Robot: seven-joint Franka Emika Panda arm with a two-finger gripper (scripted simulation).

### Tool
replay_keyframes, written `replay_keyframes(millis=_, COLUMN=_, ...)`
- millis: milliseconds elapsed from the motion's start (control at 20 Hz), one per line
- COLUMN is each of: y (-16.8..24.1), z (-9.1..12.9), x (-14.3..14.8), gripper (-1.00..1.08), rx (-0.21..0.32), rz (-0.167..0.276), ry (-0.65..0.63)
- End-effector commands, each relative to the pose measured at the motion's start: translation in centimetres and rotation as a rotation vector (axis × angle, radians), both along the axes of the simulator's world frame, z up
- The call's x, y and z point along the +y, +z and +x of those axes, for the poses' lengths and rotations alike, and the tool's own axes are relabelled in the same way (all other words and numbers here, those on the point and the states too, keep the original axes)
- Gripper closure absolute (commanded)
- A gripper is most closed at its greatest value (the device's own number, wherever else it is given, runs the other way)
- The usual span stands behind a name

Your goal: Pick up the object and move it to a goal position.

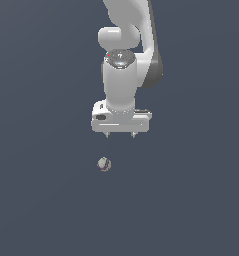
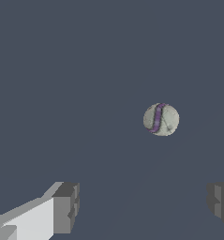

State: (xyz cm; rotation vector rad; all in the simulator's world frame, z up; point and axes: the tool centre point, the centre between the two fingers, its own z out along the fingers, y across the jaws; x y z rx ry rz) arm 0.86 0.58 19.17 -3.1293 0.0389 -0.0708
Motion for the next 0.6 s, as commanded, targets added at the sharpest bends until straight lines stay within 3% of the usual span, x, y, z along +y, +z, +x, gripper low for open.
replay_keyframes(millis=0, y=0.0, z=0.0, x=0.0, gripper=-0.92, rx=0.000, rz=0.000, ry=0.000)
replay_keyframes(millis=550, y=0.7, z=-0.6, x=2.0, gripper=-0.92, rx=0.011, rz=0.004, ry=0.067)
